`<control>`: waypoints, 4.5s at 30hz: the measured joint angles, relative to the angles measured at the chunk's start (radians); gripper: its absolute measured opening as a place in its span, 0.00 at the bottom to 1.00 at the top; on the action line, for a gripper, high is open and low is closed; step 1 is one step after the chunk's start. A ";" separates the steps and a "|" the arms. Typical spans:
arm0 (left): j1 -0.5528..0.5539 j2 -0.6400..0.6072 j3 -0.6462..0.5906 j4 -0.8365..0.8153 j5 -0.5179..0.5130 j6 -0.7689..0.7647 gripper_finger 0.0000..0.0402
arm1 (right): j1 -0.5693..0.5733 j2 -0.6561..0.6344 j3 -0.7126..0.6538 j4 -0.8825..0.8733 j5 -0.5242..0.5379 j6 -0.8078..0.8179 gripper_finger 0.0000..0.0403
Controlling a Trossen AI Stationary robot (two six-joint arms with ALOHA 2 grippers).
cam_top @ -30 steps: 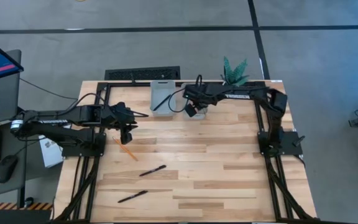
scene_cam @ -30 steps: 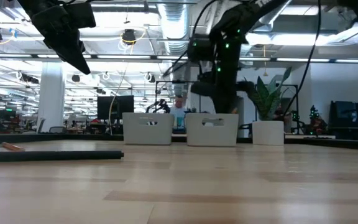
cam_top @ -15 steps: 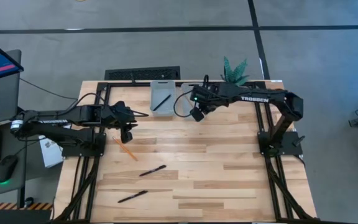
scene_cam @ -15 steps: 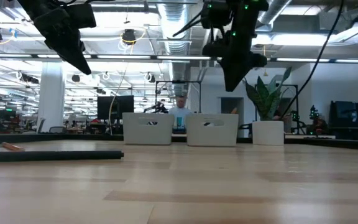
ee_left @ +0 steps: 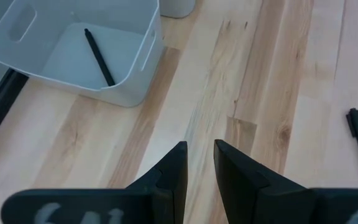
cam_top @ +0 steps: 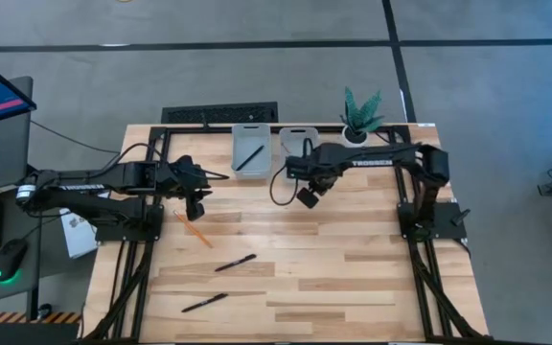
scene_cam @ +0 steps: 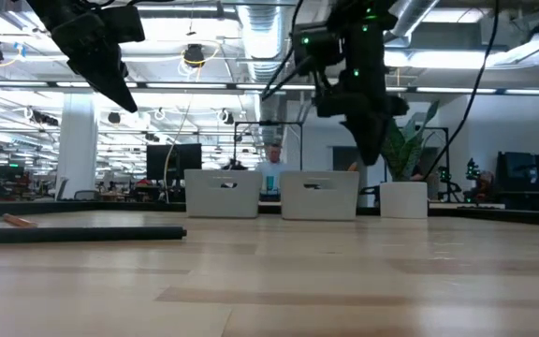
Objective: Sort pens & pencils
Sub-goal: Put the top black pen into the left gray bin
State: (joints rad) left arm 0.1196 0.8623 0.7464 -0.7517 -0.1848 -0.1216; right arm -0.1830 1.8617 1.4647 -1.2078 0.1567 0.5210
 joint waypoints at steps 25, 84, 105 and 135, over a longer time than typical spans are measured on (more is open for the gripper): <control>0.000 0.000 0.000 -0.017 -0.007 -0.016 0.18 | -0.097 0.052 0.009 0.112 0.002 -0.050 0.16; -0.064 -0.313 0.000 0.364 0.119 -0.049 0.18 | 0.320 -0.369 0.075 0.387 0.306 -0.294 0.16; -0.064 -0.332 0.000 0.361 -0.032 -0.009 0.18 | 0.243 -0.902 -0.667 1.018 0.167 -0.425 0.16; -0.064 -0.273 0.000 0.268 -0.223 0.022 0.18 | -0.029 -1.186 -1.085 1.450 -0.001 -0.337 0.16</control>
State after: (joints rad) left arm 0.0559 0.5898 0.7460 -0.4837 -0.4076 -0.0998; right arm -0.2122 0.6754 0.3794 0.2421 0.1560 0.1837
